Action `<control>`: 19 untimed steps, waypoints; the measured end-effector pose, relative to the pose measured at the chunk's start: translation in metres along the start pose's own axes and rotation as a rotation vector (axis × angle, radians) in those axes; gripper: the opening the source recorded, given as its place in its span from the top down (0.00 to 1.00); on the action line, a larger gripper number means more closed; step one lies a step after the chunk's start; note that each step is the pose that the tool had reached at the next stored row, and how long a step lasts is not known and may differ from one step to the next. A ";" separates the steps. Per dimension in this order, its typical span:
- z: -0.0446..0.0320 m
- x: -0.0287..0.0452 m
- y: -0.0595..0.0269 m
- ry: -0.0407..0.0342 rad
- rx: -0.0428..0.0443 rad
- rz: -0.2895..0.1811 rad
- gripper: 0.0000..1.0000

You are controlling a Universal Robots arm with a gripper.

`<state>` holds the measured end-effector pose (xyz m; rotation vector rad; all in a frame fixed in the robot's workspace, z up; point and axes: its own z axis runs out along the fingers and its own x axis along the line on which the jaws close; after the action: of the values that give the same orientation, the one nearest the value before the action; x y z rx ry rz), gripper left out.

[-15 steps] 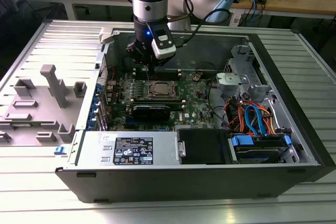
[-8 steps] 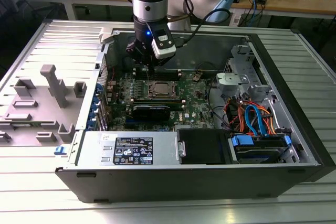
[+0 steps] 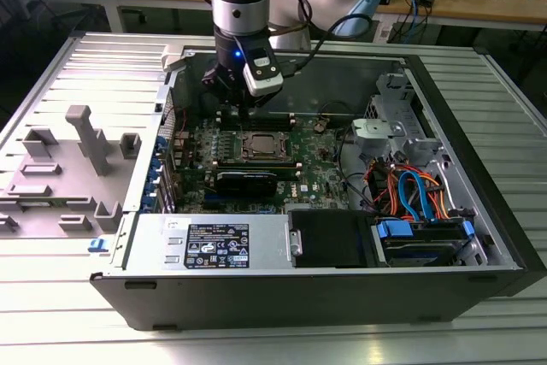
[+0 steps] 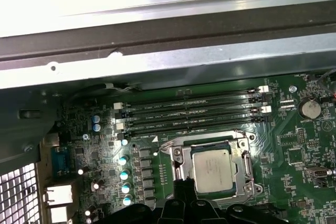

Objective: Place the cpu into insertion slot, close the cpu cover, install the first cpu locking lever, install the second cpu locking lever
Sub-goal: 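Install the first cpu locking lever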

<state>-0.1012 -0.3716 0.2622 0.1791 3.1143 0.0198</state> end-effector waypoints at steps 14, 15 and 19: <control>0.0003 0.0164 0.0006 0.0013 -0.0018 -0.091 0.89; 0.0003 0.0177 0.0005 0.0013 -0.0019 -0.091 0.89; 0.0001 0.0238 0.0000 0.0014 -0.0019 -0.096 0.89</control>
<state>-0.1248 -0.3689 0.2615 0.0299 3.1200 0.0212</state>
